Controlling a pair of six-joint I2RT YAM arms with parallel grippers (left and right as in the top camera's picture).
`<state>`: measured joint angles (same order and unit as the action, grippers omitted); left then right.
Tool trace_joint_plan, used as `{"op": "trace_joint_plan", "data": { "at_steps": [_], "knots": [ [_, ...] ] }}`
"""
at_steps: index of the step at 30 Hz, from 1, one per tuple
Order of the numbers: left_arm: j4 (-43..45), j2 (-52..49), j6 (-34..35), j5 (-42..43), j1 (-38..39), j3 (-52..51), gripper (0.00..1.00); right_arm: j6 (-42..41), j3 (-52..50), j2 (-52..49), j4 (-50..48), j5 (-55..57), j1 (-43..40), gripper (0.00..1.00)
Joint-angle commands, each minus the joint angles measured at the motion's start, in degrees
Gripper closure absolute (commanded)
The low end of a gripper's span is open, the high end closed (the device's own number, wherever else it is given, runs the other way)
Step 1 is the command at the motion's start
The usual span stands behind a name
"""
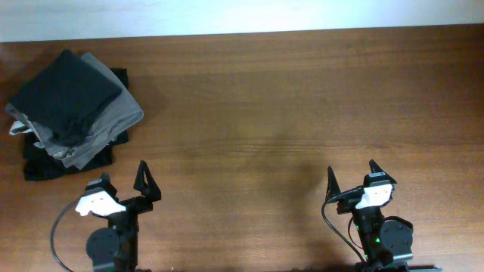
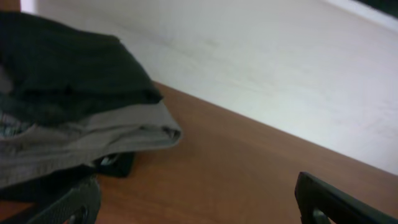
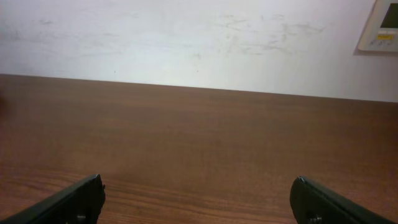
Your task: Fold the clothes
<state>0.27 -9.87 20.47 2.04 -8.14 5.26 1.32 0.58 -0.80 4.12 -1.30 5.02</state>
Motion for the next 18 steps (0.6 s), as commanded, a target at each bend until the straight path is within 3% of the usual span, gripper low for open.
{"op": "trace_joint_plan", "data": {
  "at_steps": [1, 18],
  "knots": [
    [0.57, 2.86, -2.16, -1.01, 0.28, -2.45, 0.01, -0.13, -0.26, 0.59, 0.33, 0.52, -0.26, 0.01],
    [-4.87, 9.57, -20.9, -0.83, 4.26, -4.72, 0.01, -0.13, -0.26, 0.59, 0.33, 0.52, -0.26, 0.01]
  ]
}}
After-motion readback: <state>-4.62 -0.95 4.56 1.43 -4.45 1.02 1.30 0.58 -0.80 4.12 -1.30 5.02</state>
